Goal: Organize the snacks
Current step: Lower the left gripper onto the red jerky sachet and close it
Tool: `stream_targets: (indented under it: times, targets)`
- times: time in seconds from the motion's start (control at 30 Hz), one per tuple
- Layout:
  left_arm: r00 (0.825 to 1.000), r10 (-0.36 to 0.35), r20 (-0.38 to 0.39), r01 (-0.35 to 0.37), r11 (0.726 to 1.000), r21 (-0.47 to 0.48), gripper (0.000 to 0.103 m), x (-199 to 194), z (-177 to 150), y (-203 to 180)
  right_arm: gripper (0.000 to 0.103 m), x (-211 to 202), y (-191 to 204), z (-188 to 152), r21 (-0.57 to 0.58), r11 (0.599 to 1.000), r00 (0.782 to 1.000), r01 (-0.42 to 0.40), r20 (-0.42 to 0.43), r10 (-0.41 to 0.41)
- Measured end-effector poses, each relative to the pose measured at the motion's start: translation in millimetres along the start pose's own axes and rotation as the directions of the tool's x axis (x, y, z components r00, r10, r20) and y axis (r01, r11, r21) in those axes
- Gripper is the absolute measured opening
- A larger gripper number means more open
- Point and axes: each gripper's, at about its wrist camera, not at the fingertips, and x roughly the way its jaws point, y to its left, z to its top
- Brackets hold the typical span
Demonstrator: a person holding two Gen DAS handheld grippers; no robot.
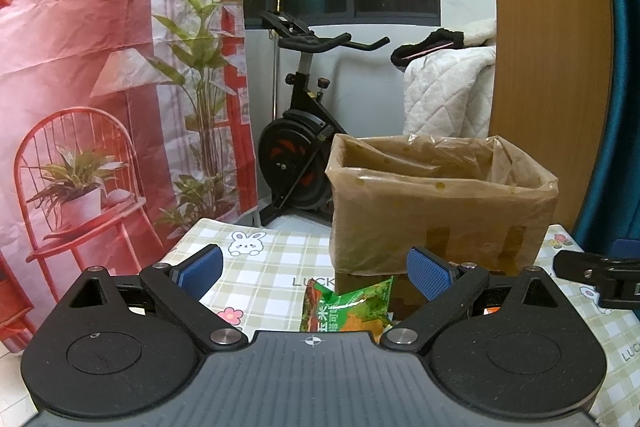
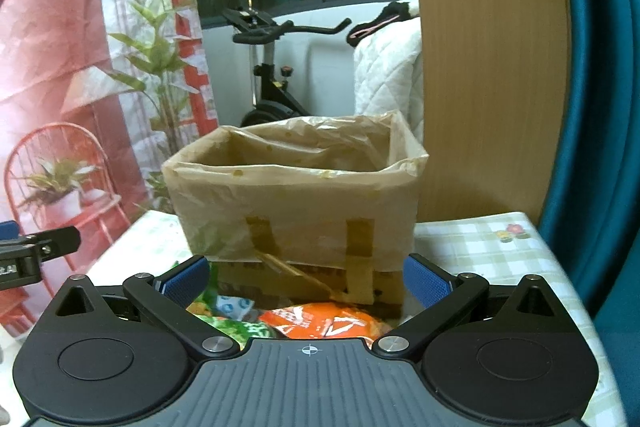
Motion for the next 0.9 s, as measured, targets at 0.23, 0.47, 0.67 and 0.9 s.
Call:
stream_targets:
  times: [0.23,0.47,0.67,0.9]
  targets:
    - [1.0,0.001,-0.022,-0.001,1.0,-0.021,0.1,9,-18,12,0.103,2,-14,-27,0.028,1.0,0.999,0.013,0.033,-0.014]
    - [0.999,0.004,-0.046,-0.007,0.999,-0.054,0.099,17,-48,24,0.103,6,-31,-59,0.023,0.999,0.999,0.047,0.023,-0.048]
    - [0.997,-0.012,-0.08,0.009,0.999,-0.046,0.099,23,-66,24,0.103,14,-33,-79,-0.034,0.996,0.996,0.081,-0.021,-0.082]
    - [0.995,-0.024,-0.097,0.021,0.999,-0.032,0.097,24,-83,19,0.102,23,-45,-103,-0.115,0.987,0.992,0.117,-0.043,-0.122]
